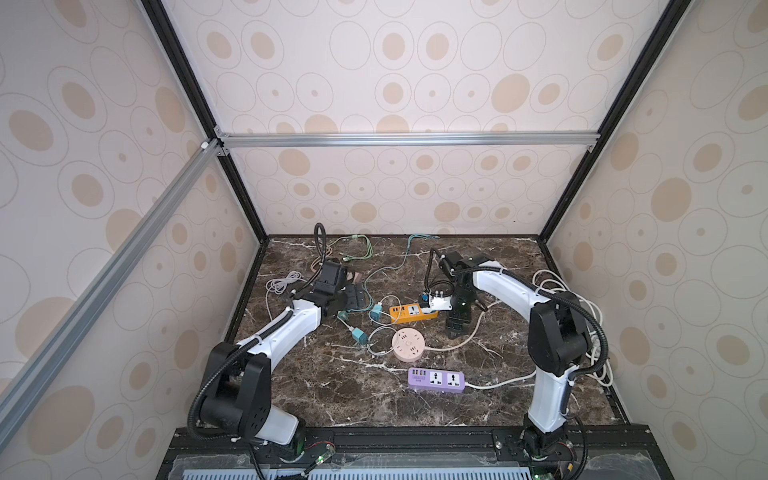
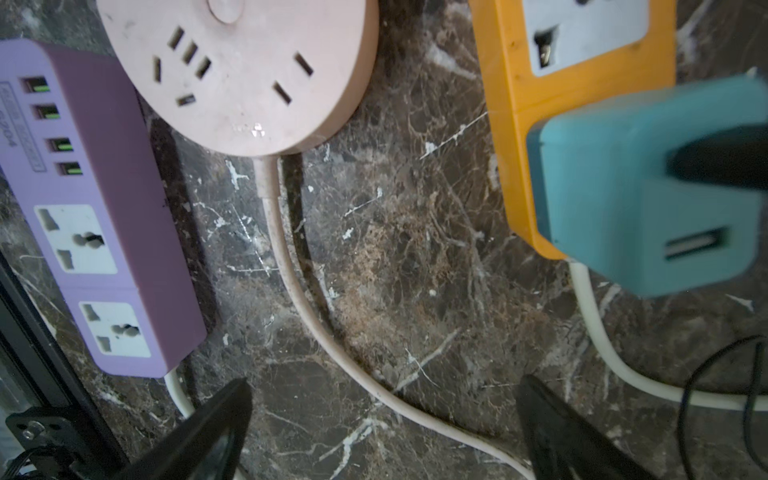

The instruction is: Insert the plug

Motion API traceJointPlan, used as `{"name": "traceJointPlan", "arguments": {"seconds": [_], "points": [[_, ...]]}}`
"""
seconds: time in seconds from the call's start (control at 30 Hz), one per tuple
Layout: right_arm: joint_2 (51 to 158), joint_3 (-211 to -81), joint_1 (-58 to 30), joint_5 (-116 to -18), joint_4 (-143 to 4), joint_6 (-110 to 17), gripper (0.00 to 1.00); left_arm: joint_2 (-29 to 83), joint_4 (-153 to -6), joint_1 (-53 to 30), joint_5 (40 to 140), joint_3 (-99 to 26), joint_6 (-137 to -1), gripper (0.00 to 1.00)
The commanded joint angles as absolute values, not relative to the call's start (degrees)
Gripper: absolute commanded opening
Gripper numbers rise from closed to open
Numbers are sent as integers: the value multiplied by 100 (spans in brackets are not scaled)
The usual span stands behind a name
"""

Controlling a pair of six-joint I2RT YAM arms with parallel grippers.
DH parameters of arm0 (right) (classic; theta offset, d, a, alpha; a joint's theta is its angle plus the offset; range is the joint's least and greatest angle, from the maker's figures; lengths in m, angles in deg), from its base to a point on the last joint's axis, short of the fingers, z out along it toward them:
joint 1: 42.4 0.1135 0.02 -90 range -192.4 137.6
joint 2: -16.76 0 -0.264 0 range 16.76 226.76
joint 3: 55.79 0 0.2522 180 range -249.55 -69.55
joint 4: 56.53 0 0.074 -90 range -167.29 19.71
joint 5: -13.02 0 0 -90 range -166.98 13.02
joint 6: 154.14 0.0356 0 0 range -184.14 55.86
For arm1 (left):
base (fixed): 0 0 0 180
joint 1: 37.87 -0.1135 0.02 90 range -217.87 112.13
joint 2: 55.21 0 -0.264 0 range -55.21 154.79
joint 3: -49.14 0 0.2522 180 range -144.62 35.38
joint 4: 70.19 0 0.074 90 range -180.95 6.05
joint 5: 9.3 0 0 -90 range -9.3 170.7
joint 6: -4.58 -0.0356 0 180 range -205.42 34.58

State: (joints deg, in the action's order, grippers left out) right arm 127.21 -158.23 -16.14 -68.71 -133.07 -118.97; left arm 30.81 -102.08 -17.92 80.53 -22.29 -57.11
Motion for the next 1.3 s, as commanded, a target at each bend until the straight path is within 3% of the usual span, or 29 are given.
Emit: {"name": "traceJointPlan", "arguments": {"seconds": [0.0,0.17,0.4,0.63,0.97,1.27], "points": [[12768,-15980,-1595,-6670,-13455,-12013,99,3324,-10486,-1607,8173,-2667,-6115,95],[12541,-15911,-1601,-6331,-13497,-11930,99,3884,-10752,-1274,8232,-3012,-6372,86],[11337,-15105,-1603,-5410,-12613,-11345,100,4572,-11096,-975,8159,-3458,-6563,69],[9797,-13773,-1603,-5225,-10845,-10321,100,4886,-11310,-847,8179,-3612,-6676,65],[8319,-12217,-1604,-6561,-7840,-7900,100,5158,-11287,-751,8438,-3694,-6960,55],[8118,-12268,-1604,-7235,-7691,-7409,100,5304,-11292,-684,8263,-3741,-7010,44]]}}
